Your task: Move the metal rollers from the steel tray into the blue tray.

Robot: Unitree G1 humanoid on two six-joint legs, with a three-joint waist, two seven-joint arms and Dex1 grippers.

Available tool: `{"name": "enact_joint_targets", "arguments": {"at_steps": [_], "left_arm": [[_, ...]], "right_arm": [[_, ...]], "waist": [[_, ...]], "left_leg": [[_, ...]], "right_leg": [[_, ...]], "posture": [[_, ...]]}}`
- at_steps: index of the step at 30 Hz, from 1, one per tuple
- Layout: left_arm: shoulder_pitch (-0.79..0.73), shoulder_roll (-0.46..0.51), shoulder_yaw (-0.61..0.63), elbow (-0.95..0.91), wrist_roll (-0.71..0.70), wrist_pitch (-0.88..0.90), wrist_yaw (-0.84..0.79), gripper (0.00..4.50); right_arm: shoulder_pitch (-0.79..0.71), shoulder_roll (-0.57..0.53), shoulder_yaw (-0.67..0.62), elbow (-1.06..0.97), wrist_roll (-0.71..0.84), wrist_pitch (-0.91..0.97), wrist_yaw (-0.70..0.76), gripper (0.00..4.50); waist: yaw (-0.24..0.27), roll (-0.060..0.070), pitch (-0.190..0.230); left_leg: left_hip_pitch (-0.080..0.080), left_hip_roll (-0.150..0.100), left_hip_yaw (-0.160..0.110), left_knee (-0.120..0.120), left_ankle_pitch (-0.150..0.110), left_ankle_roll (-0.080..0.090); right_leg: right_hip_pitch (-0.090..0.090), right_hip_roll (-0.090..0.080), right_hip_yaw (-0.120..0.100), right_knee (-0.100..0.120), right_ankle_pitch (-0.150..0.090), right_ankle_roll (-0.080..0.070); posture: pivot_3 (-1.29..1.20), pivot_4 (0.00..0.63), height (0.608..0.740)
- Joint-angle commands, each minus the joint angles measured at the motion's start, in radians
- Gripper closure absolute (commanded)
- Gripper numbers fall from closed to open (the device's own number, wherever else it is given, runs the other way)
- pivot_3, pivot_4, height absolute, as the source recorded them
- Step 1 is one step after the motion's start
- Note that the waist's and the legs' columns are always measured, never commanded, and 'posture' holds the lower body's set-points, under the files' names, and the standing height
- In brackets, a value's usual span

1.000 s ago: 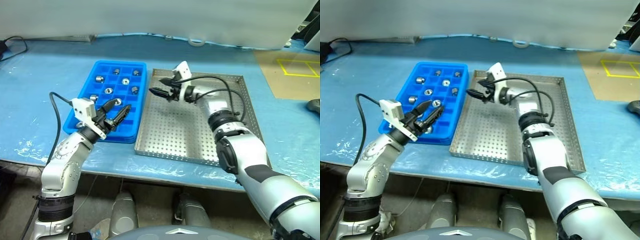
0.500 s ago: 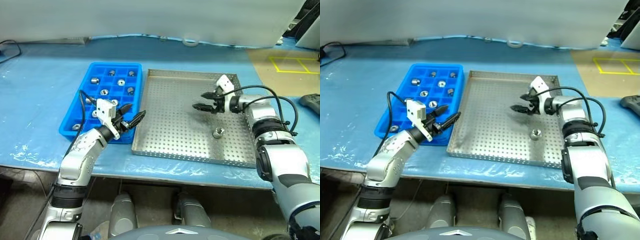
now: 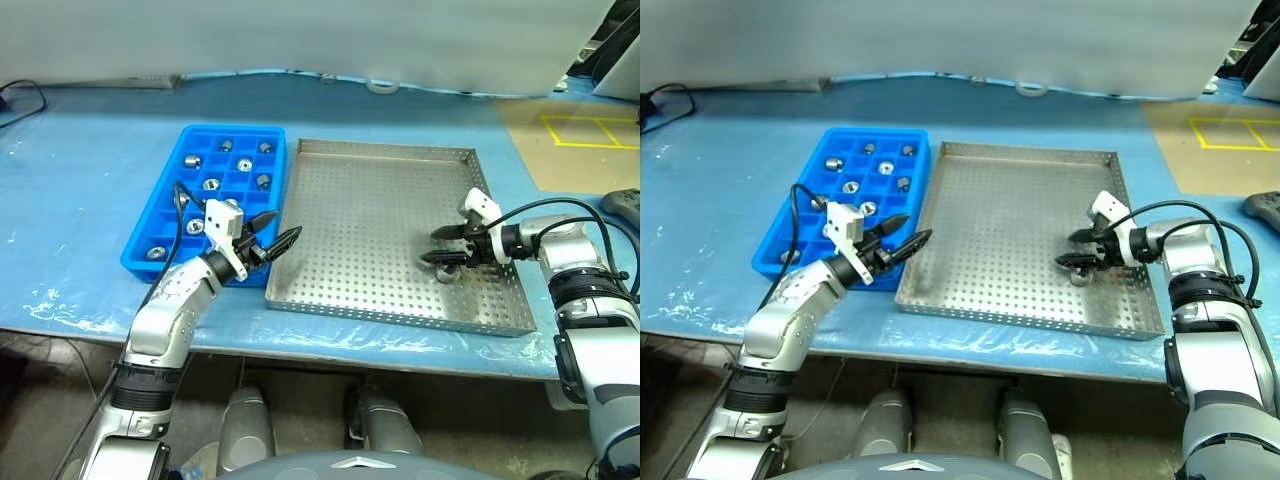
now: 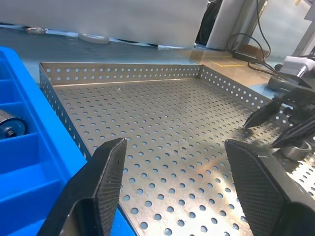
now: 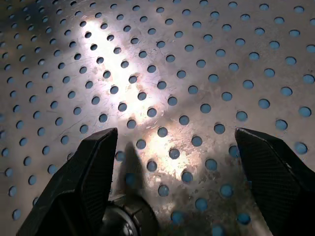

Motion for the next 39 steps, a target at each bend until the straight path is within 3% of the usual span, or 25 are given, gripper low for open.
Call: {"name": "enact_joint_targets", "arguments": {"at_steps": [1, 16, 22, 26, 33, 39], "left_arm": [[-0.01, -0.005, -0.001, -0.018, -0.004, -0.011, -0.011, 1.01], [-0.022, -0.012, -0.018, 0.02, 0.006, -0.008, -0.036, 1.01], [-0.043, -0.023, -0.03, 0.051, 0.013, -0.012, -0.054, 1.01], [-0.053, -0.029, -0.024, 0.065, 0.013, -0.016, -0.055, 1.01], [-0.045, -0.028, 0.017, 0.055, 0.007, -0.025, -0.021, 0.98], [-0.037, -0.063, 0.124, 0.016, -0.066, -0.017, 0.053, 0.98]], "right_arm": [[0.046, -0.032, 0.014, -0.074, 0.003, 0.041, 0.023, 0.53], [0.168, -0.091, -0.078, -0.326, 0.174, 0.244, 0.031, 0.53], [0.256, -0.141, -0.033, -0.392, 0.131, 0.231, -0.002, 0.53], [0.244, -0.101, -0.014, -0.381, 0.111, 0.225, -0.076, 0.53], [0.182, -0.037, 0.017, -0.326, 0.091, 0.177, -0.117, 2.8], [0.076, 0.033, 0.014, -0.291, 0.125, 0.126, -0.104, 2.89]], "waist": [[-0.002, 0.0, 0.0], [-0.022, 0.0, 0.0], [-0.025, 0.0, 0.0], [-0.037, 0.0, 0.0], [-0.056, -0.002, -0.001], [-0.052, -0.002, -0.001]], "left_leg": [[0.001, 0.0, 0.0, 0.0, 0.0, 0.0], [0.001, 0.0, 0.0, 0.0, -0.001, 0.0], [0.002, -0.001, 0.0, 0.0, -0.001, 0.0], [0.003, -0.001, 0.001, 0.0, -0.002, -0.001], [0.005, -0.001, 0.001, 0.0, -0.002, -0.001], [0.005, -0.001, 0.001, 0.0, -0.002, -0.001]], "right_leg": [[0.001, 0.0, 0.0, 0.0, 0.0, 0.0], [0.002, 0.0, 0.0, -0.001, 0.0, 0.0], [0.003, 0.0, 0.001, -0.002, 0.0, 0.001], [0.004, 0.0, 0.002, -0.002, 0.001, 0.001], [0.007, 0.0, 0.002, -0.002, 0.001, 0.002], [0.007, 0.0, 0.002, -0.003, 0.001, 0.002]], "posture": [[-0.15, 0.15, 0.74], [-0.21, 0.15, 0.74], [-0.24, 0.15, 0.74], [-0.24, 0.15, 0.74], [-0.19, 0.15, 0.74], [-0.15, 0.15, 0.74]]}}
